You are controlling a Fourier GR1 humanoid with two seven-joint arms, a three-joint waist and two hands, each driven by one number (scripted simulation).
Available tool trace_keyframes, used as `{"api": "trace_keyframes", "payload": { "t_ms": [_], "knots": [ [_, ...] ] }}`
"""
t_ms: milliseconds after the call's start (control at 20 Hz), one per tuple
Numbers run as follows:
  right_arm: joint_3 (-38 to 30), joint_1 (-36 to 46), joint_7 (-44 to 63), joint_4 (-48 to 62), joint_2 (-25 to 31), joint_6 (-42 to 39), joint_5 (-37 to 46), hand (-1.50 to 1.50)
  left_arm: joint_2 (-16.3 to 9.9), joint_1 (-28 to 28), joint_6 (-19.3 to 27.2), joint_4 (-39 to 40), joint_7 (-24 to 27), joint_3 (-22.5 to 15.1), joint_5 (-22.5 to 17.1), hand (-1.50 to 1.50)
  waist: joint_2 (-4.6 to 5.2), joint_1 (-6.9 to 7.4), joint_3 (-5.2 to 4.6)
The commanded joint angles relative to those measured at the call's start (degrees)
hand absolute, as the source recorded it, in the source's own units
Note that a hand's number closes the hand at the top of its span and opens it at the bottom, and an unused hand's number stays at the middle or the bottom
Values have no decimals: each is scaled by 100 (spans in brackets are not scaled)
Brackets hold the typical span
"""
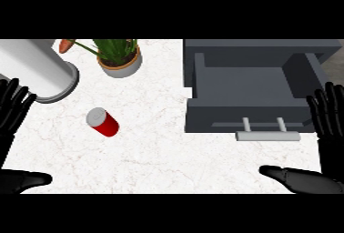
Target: Pick up the can, place it into the drawer and close the drawer
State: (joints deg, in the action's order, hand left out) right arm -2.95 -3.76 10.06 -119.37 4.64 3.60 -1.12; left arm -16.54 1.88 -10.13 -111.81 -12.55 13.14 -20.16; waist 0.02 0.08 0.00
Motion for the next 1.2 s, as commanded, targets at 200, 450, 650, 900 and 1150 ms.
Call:
{"api": "trace_keyframes", "payload": {
  "t_ms": [200,450,650,900,1150],
  "knots": [
    [-175,-424,403,-364,44,-186,-282,-150,-460,-562,-222,516,-728,640,-671,-150,-9,-33,0],
    [-604,72,71,233,195,-305,-374,-150,31,-433,-182,469,-446,335,-213,-150,-4,-10,0],
    [-616,-411,-197,45,123,-470,-466,-150,403,-547,58,762,-301,-246,469,-150,-4,-40,0],
    [-630,-140,311,-211,129,-309,-375,-150,510,-567,4,1189,-157,-298,694,-150,-3,-27,-1],
    [-601,-419,264,-519,114,-426,-346,-150,696,-82,-255,1970,1038,-370,1184,-150,-4,-29,-3]
  ]
}}
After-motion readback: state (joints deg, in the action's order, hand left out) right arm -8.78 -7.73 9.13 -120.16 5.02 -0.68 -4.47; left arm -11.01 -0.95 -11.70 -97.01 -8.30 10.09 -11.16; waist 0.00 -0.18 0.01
